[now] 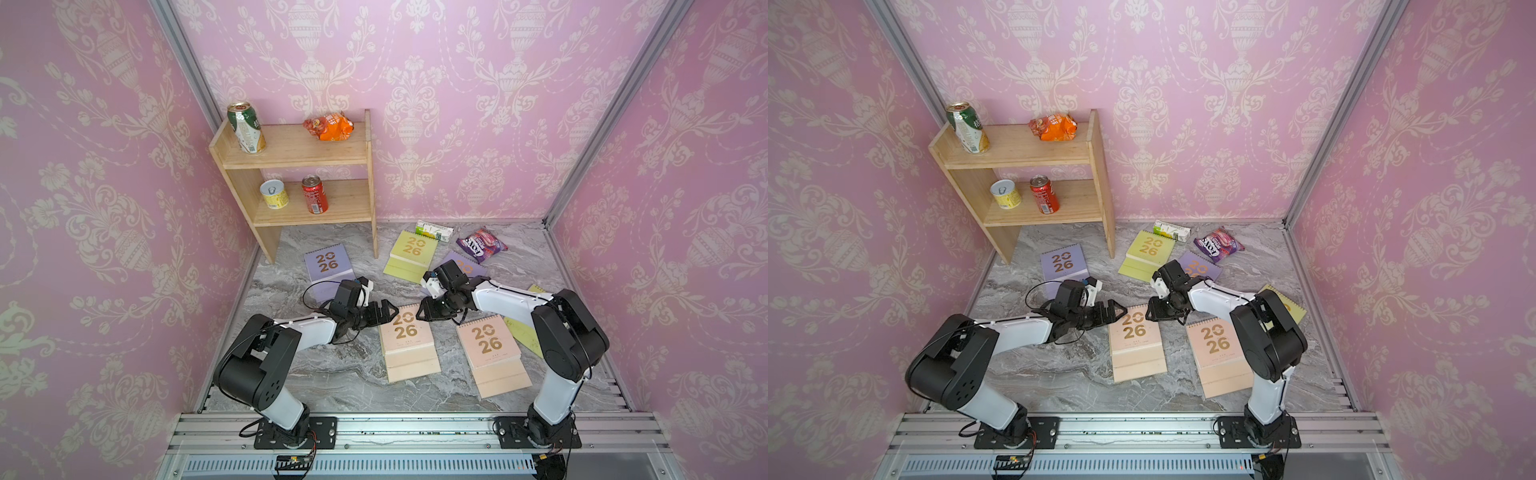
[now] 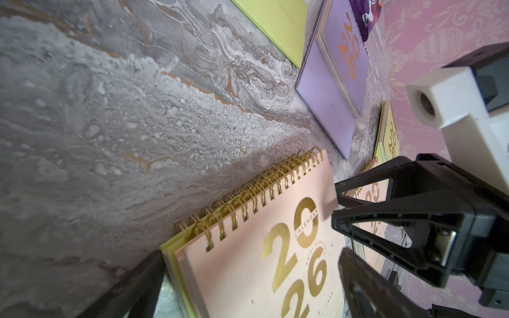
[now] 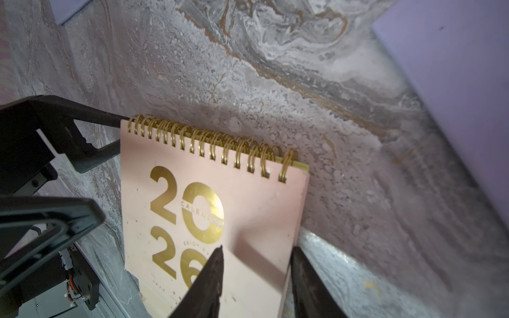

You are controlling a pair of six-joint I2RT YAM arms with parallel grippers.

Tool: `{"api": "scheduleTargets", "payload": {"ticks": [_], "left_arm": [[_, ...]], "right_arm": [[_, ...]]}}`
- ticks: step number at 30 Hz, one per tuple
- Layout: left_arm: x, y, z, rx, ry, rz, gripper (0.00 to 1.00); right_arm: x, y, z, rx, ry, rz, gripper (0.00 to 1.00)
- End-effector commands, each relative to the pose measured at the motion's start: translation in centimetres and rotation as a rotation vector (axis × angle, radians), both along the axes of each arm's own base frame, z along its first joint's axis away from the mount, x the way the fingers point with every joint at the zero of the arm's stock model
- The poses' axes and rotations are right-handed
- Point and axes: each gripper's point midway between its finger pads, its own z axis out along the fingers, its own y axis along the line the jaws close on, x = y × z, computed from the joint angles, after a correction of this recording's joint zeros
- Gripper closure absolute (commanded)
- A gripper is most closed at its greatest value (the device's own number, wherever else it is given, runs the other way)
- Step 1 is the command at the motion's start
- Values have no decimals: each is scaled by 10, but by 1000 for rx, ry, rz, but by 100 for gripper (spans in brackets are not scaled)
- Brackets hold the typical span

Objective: Stack the calendars
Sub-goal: Adjust the calendar at the calendar, then move the calendar to the center of the board.

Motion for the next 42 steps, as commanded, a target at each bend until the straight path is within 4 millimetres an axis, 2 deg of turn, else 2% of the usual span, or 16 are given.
{"api": "scheduleTargets", "payload": {"ticks": [1, 5, 6, 7, 8, 9, 11, 14, 16, 17, 20, 25, 32, 42], "left_arm": [[0, 1, 7, 33, -24, -2, 1], [7, 16, 32, 113, -94, 22, 1], [9, 20, 41, 127, -118, 30, 1], [11, 27, 48, 146, -135, 39, 1], [14, 35, 56, 163, -155, 56, 1], [16, 44, 58, 174, -159, 73, 1], [21, 64, 69, 175, -174, 123, 1], [29, 97, 81, 189, -192, 223, 1], [33, 121, 86, 216, -198, 297, 1], [41, 132, 102, 224, -230, 334, 1], [46, 162, 109, 277, -226, 423, 1], [57, 203, 109, 305, -198, 544, 1], [80, 229, 110, 302, -167, 603, 1], [110, 240, 69, 291, -48, 615, 1]], "right_arm": [[5, 1, 14, 0, -39, -3, 57], [9, -6, 29, 5, -69, -19, 51], [10, -6, 35, 7, -82, -16, 34], [10, -5, 40, 12, -92, -10, 24], [11, -4, 47, 16, -106, -1, 20], [10, -3, 49, 13, -113, 5, 19], [19, 6, 70, 26, -168, 22, 19], [27, 18, 85, 42, -203, 43, 19], [33, 28, 93, 49, -223, 58, 19], [36, 34, 95, 52, -231, 68, 19], [47, 55, 103, 66, -251, 96, 20], [64, 88, 108, 83, -271, 126, 21], [84, 130, 99, 105, -271, 161, 22], [106, 174, 77, 121, -261, 187, 24]]}}
